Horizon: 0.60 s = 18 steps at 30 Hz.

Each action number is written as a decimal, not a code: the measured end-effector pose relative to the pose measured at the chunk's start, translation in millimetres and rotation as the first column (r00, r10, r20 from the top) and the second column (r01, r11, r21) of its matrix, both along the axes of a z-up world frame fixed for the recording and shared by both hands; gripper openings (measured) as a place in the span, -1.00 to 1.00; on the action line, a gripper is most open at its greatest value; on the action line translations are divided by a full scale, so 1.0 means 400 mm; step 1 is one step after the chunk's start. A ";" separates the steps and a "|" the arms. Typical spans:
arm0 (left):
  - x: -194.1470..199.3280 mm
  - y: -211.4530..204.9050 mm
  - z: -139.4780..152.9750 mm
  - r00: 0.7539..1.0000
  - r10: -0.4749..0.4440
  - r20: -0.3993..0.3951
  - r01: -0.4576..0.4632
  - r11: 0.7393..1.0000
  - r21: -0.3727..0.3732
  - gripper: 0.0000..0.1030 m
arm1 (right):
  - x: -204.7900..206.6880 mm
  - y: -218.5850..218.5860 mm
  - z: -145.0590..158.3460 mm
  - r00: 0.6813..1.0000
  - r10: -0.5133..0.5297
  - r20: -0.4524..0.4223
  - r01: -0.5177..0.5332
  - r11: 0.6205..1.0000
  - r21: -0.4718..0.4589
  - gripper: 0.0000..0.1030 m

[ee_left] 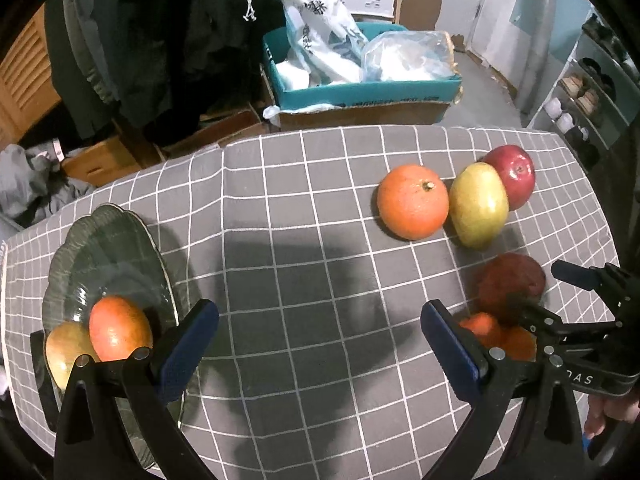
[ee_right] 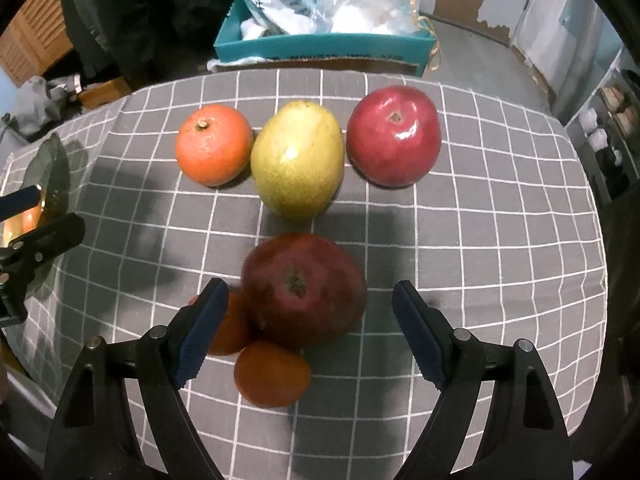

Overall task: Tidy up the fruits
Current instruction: 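Move right tool down around the dark red pomegranate, then grasp and lift the pomegranate with right gripper while left tool approaches the tangerines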

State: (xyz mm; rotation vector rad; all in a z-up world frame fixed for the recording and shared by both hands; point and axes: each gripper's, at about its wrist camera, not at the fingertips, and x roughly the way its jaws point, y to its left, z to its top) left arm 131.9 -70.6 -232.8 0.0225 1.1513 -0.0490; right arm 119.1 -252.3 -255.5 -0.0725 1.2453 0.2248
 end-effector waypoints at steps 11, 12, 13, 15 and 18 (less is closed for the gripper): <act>0.002 -0.016 -0.032 0.999 -0.018 -0.027 0.018 1.000 0.019 0.98 | 0.025 -0.022 -0.061 0.996 -0.049 -0.077 0.055 0.995 0.077 0.63; 0.001 -0.019 -0.034 0.999 -0.021 -0.029 0.022 1.000 0.019 0.98 | 0.028 -0.024 -0.063 0.995 -0.053 -0.084 0.061 0.994 0.087 0.58; 0.001 -0.021 -0.035 0.999 -0.025 -0.031 0.026 1.000 0.017 0.98 | 0.029 -0.027 -0.066 0.994 -0.055 -0.091 0.064 0.993 0.097 0.56; 0.002 -0.029 -0.039 0.999 -0.036 -0.035 0.036 0.999 0.014 0.98 | 0.029 -0.029 -0.066 0.994 -0.055 -0.099 0.066 0.992 0.111 0.50; 0.001 -0.044 -0.043 0.998 -0.053 -0.041 0.054 0.998 0.013 0.98 | 0.026 -0.027 -0.063 0.995 -0.057 -0.086 0.066 0.993 0.099 0.50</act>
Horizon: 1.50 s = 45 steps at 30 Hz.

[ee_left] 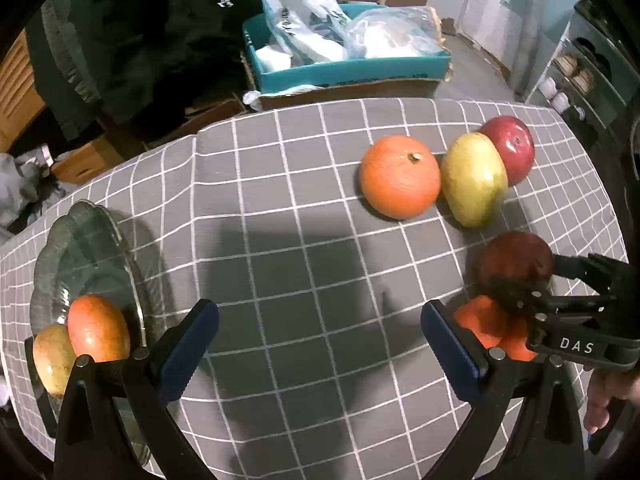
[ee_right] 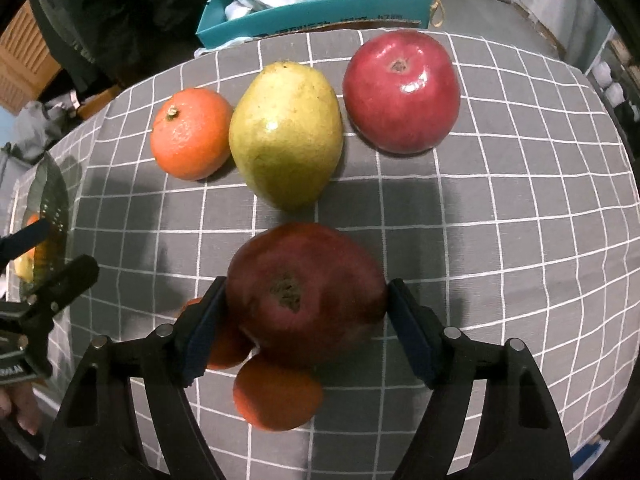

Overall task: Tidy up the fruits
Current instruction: 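Grasp and lift the pomegranate with right gripper while left tool approaches the tangerines, then close left gripper on the large orange while right tool holds the pomegranate raised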

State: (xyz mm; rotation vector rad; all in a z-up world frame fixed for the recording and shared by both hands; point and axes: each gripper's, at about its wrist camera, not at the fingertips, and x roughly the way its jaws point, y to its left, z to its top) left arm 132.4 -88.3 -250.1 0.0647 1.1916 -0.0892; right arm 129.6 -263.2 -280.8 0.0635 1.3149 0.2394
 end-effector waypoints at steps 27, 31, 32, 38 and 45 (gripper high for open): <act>-0.038 -0.161 -0.053 0.984 -0.168 -0.064 0.161 0.981 -0.107 0.98 | -0.067 -0.193 0.055 0.988 -0.143 0.063 0.147 0.988 -0.053 0.50; -0.045 -0.170 -0.061 0.980 -0.184 -0.073 0.174 0.977 -0.121 0.96 | -0.069 -0.189 0.053 0.989 -0.138 0.059 0.141 0.989 -0.052 0.50; -0.047 -0.173 -0.063 0.979 -0.191 -0.073 0.181 0.975 -0.125 0.93 | -0.070 -0.190 0.052 0.989 -0.137 0.057 0.140 0.989 -0.051 0.50; -0.052 -0.194 -0.077 0.972 -0.223 -0.078 0.211 0.967 -0.139 0.90 | -0.067 -0.188 0.038 0.989 -0.140 0.042 0.142 0.988 -0.057 0.51; -0.049 -0.223 -0.112 0.961 -0.247 -0.120 0.229 0.962 -0.149 0.24 | -0.072 -0.188 0.017 0.990 -0.140 0.026 0.141 0.988 -0.067 0.51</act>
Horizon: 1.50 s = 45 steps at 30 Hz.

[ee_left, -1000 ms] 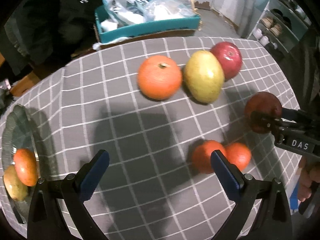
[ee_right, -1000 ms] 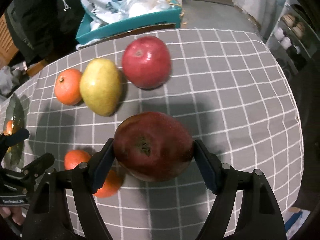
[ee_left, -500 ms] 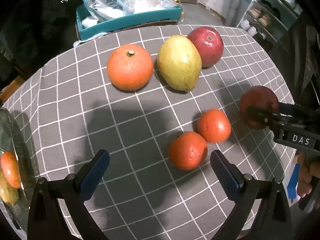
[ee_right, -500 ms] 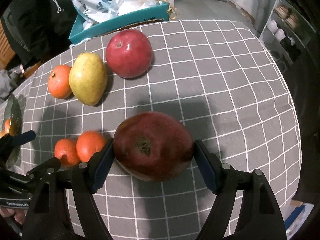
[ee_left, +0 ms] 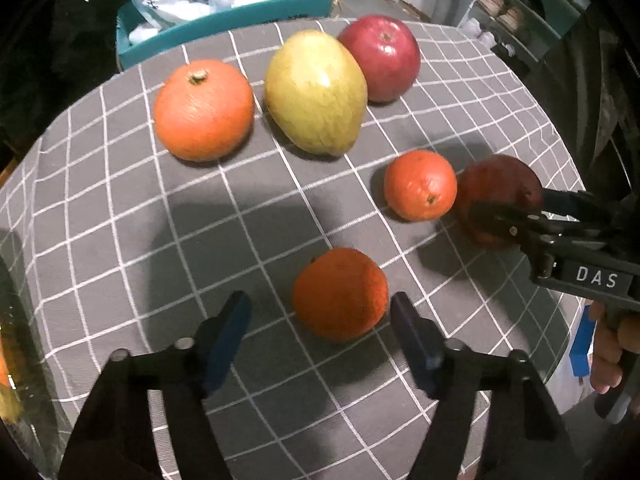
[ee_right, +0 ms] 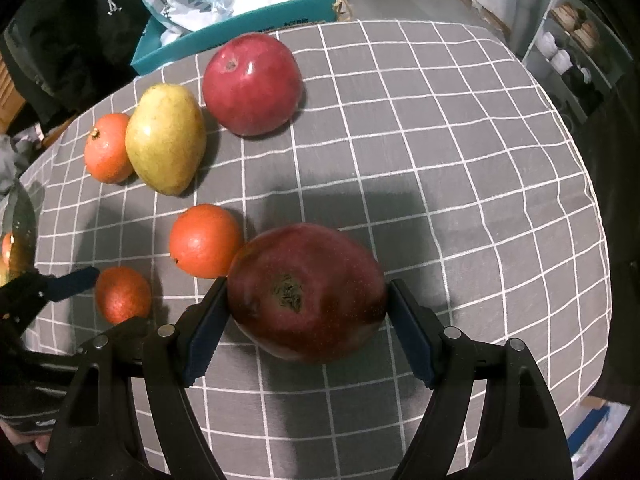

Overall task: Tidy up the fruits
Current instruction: 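Close left gripper on the large orange while right tool holds the pomegranate raised, then carry the orange with left tool and pomegranate with right tool over the glass bowl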

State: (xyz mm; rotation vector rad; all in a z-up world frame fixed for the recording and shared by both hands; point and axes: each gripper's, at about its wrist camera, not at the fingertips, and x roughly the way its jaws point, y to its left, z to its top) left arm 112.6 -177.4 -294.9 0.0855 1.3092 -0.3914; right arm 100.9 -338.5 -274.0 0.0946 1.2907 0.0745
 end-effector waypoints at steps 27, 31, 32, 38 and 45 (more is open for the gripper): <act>-0.018 0.085 0.170 0.977 0.111 0.182 -0.106 0.994 -0.038 -0.15 | -0.009 0.084 0.139 0.982 0.098 0.160 -0.086 0.993 -0.080 0.50; -0.025 0.102 0.209 0.969 0.126 0.214 -0.117 0.992 -0.053 -0.15 | -0.016 0.097 0.171 0.976 0.112 0.188 -0.098 0.992 -0.085 0.50; -0.026 0.109 0.219 0.966 0.133 0.220 -0.123 0.991 -0.058 -0.15 | -0.019 0.102 0.183 0.973 0.117 0.197 -0.101 0.991 -0.086 0.50; -0.036 0.149 0.271 0.953 0.169 0.252 -0.154 0.985 -0.081 -0.15 | -0.033 0.120 0.234 0.963 0.129 0.238 -0.114 0.990 -0.078 0.50; -0.061 0.198 0.328 0.936 0.198 0.291 -0.178 0.979 -0.096 -0.15 | -0.048 0.151 0.299 0.946 0.151 0.287 -0.141 0.988 -0.055 0.50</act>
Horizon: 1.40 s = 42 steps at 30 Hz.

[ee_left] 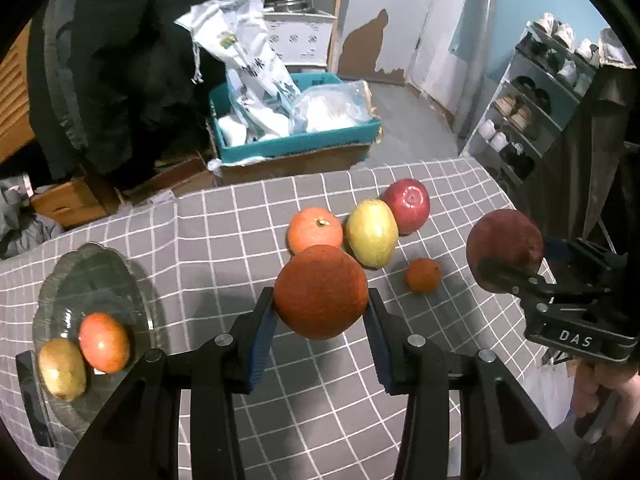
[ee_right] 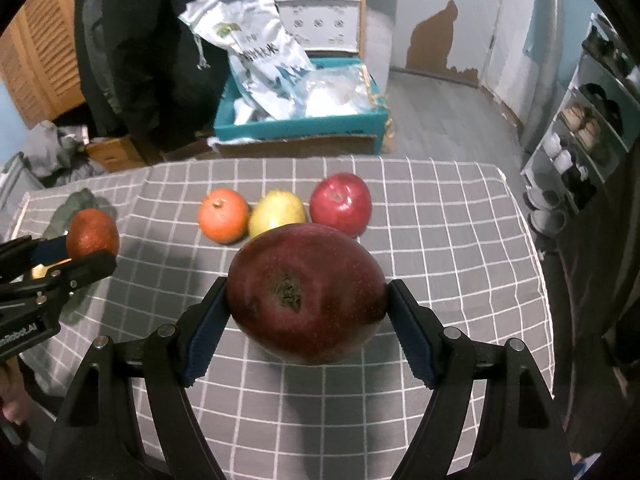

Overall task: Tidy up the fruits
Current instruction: 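Carry the orange with left tool and pomegranate with right tool over the glass bowl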

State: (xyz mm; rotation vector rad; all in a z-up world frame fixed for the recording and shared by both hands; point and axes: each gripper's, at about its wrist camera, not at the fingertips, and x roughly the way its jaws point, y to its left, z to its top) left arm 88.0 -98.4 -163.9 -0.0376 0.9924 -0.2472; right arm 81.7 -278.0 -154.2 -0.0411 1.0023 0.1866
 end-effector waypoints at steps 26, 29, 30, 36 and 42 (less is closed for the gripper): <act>-0.089 0.208 0.115 0.986 0.127 0.107 -0.128 0.992 0.009 -0.15 | -0.019 0.213 0.158 0.981 0.165 0.107 -0.172 0.983 0.064 0.50; -0.096 0.236 0.118 0.983 0.146 0.113 -0.148 0.989 0.008 -0.15 | -0.023 0.242 0.166 0.977 0.182 0.113 -0.189 0.980 0.064 0.50; -0.099 0.249 0.119 0.981 0.156 0.115 -0.158 0.987 0.008 -0.15 | -0.023 0.258 0.170 0.975 0.191 0.115 -0.199 0.978 0.063 0.50; -0.118 0.312 0.128 0.970 0.208 0.128 -0.213 0.977 0.020 -0.15 | -0.023 0.330 0.181 0.965 0.232 0.119 -0.241 0.969 0.059 0.50; -0.131 0.399 0.121 0.953 0.279 0.115 -0.282 0.959 0.015 -0.14 | -0.019 0.412 0.172 0.954 0.280 0.106 -0.288 0.956 0.063 0.51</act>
